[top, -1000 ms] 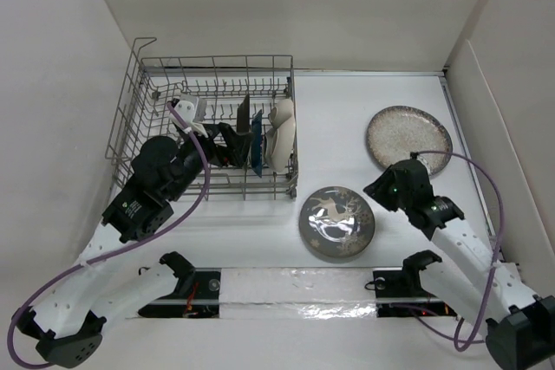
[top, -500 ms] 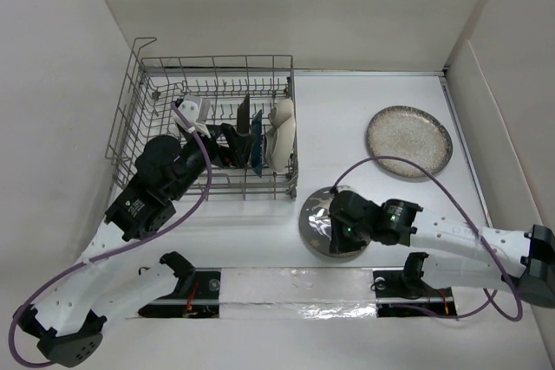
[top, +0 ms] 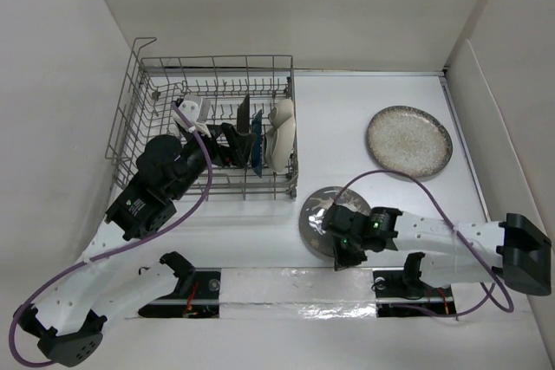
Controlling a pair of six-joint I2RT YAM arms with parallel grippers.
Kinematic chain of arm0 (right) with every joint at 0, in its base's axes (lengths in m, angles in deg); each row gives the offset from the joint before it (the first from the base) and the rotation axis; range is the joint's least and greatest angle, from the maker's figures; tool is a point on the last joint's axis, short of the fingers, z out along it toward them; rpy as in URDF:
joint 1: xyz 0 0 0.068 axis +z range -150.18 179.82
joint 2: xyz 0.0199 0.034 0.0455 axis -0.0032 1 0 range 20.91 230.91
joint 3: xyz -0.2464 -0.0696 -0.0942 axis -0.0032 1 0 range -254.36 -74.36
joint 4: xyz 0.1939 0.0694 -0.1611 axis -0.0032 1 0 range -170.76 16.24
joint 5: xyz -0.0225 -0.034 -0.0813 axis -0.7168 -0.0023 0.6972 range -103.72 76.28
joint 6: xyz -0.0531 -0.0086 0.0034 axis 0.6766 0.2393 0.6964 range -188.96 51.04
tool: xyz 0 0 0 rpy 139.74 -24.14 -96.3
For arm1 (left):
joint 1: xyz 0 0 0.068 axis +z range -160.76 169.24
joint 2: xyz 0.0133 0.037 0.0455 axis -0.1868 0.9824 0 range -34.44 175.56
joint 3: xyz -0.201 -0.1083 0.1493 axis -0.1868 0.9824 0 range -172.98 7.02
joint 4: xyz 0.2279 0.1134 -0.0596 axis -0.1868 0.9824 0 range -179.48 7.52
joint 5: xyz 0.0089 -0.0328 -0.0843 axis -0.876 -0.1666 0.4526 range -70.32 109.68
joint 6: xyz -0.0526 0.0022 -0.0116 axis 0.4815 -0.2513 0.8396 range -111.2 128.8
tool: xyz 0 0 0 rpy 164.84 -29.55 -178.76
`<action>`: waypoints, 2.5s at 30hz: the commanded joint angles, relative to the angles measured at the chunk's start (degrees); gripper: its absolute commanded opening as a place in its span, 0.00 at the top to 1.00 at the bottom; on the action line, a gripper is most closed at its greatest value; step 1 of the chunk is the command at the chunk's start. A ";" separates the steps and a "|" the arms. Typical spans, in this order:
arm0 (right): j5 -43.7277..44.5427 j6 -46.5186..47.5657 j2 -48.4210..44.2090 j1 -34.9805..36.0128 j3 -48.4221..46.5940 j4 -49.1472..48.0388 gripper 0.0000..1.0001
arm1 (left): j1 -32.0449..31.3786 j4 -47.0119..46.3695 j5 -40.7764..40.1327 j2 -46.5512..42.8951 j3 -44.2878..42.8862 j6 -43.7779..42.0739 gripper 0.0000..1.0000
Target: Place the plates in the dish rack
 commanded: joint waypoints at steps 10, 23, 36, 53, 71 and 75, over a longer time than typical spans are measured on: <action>9.66 0.40 7.00 -10.71 1.49 -10.05 1.00 | 0.31 -3.15 0.07 0.33 0.77 -0.11 0.18; 16.69 5.43 8.79 -19.09 1.04 -17.62 0.99 | 0.31 -3.77 0.77 0.34 1.30 -0.11 0.18; 14.34 -3.29 -17.69 -36.81 12.82 -22.33 0.22 | 0.31 -4.21 0.77 -0.11 1.83 -0.02 0.20; 0.01 -10.05 -1.96 -49.92 25.12 -54.26 0.52 | 0.31 -4.91 0.42 -0.46 2.35 -0.64 0.22; 15.82 2.04 -38.51 -50.45 5.58 -22.72 1.00 | 0.31 -8.51 9.29 0.51 3.14 -0.02 0.49; 15.56 9.97 -35.45 -50.98 -4.90 -22.01 1.00 | 0.31 -8.96 10.79 1.30 2.62 0.68 0.75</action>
